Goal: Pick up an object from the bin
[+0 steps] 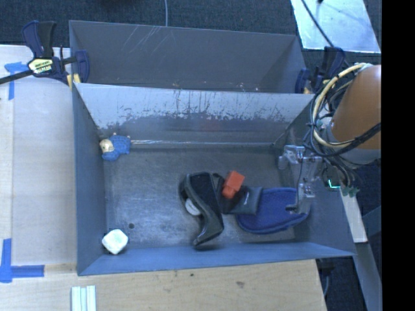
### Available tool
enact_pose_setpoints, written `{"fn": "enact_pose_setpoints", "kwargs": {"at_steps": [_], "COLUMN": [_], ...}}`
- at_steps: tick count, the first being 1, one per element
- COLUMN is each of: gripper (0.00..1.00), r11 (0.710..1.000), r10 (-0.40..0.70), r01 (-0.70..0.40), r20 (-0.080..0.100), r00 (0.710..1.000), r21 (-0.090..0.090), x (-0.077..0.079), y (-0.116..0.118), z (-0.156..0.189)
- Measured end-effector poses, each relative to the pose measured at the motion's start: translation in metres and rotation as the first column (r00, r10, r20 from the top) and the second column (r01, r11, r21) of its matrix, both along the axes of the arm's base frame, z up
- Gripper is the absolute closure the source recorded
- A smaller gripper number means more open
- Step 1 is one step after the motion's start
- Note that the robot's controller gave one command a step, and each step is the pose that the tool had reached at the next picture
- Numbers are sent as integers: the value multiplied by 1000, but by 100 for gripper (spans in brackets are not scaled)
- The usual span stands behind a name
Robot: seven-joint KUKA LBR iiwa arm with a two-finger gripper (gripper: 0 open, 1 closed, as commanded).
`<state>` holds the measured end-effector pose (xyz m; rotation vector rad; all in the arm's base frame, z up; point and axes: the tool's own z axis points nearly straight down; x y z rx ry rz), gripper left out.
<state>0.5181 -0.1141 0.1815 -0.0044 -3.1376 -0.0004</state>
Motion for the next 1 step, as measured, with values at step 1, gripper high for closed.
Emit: {"fn": "enact_pose_setpoints", "kwargs": {"at_steps": [1], "gripper": [0], "r11": [958], "r10": [-288], "r01": [288], "r20": [2], "r00": [958], "r21": [-1], "x": [-20], "y": [-5], "z": [-47]}}
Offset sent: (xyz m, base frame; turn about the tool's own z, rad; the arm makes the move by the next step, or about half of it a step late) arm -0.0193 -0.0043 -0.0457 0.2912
